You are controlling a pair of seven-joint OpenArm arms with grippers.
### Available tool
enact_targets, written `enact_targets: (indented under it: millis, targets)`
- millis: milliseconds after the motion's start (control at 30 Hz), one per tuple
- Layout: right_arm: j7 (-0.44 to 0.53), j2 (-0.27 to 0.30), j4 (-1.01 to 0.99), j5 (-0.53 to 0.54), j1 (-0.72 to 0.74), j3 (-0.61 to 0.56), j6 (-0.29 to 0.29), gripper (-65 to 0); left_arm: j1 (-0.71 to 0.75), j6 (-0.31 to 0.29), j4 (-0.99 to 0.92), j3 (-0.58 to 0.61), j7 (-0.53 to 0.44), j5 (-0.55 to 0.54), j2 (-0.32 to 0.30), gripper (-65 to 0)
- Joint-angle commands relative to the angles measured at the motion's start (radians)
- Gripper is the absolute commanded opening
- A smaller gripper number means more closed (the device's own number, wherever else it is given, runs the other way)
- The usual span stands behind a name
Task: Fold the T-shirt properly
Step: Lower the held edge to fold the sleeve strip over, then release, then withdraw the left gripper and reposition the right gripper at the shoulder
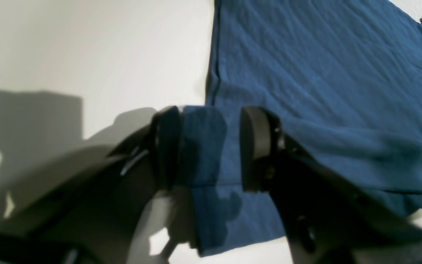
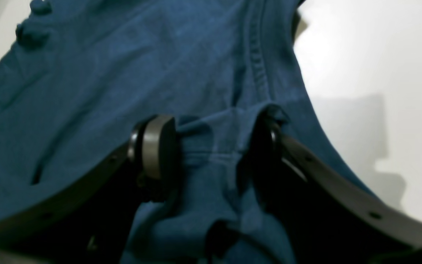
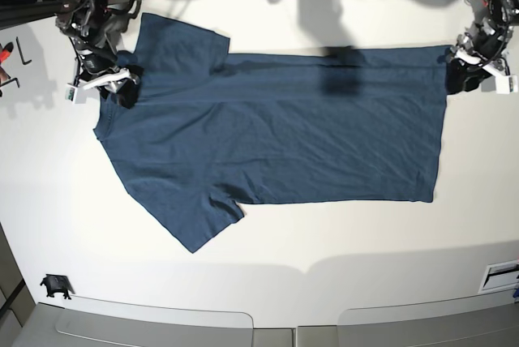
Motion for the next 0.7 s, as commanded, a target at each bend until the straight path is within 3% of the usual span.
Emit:
enact_targets:
  millis: [0, 433, 667]
  targets:
    - [0.001, 0.014, 0.039, 0.005, 0.002, 0.011, -0.002, -33.8, -0.005, -0.004, 0.017, -0.011, -0.022, -0.02, -0.031, -40.4]
    - [-0.17, 0.013, 0.34, 0.01, -0.007, 0.192, -0.002, -33.8, -0.005, -0.004, 0.143, -0.013, 0.01, -0.019, -0.179, -40.4]
    - [-0.237, 0.013, 0.412, 0.16, -0.14, 0.323, 0.001, -33.8, -0.005, -0.003, 0.312, -0.138, 0.034, -0.019, -0.188, -40.4]
